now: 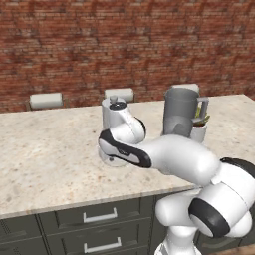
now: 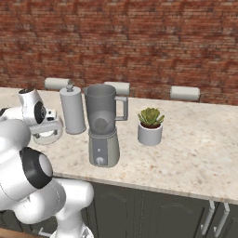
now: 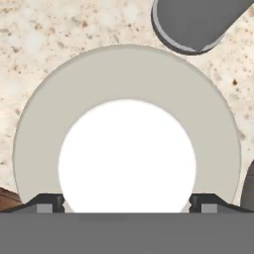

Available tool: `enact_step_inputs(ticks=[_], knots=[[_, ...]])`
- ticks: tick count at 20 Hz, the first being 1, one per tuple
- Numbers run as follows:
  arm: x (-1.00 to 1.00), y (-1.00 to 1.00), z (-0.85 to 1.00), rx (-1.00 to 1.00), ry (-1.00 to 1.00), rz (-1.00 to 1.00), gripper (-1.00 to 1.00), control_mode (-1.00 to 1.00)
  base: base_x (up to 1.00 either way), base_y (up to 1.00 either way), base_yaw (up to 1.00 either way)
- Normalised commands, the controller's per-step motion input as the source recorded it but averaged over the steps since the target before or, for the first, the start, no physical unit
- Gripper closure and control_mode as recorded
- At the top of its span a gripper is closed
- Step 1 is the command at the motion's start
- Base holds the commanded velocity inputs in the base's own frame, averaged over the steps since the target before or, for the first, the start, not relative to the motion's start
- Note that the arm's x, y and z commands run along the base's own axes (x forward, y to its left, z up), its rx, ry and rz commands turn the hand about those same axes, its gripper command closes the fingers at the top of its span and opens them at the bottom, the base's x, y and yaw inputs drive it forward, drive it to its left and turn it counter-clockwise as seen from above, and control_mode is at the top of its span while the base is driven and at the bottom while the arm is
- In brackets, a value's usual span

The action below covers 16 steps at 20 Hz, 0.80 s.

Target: Open the blender lid, put the apple in the blender, close the lid, and start the blender.

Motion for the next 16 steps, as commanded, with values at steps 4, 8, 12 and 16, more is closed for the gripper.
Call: enact_step_inputs(ticks=[4, 8, 12, 16], knots=[[-0.02, -0.19, 1.00, 0.00, -0.10, -0.04, 1.00, -1.00, 0.00, 0.00, 0.00], [0.00, -0.29, 1.00, 0.00, -0.07, -0.05, 1.00, -1.00, 0.00, 0.00, 0.00], [0.00, -0.36, 1.00, 0.00, -0.07, -0.05, 1.00, -1.00, 0.00, 0.00, 0.00], [0.00, -0.32, 1.00, 0.00, -0.05, -0.06, 1.00, -1.00, 0.00, 0.00, 0.00]])
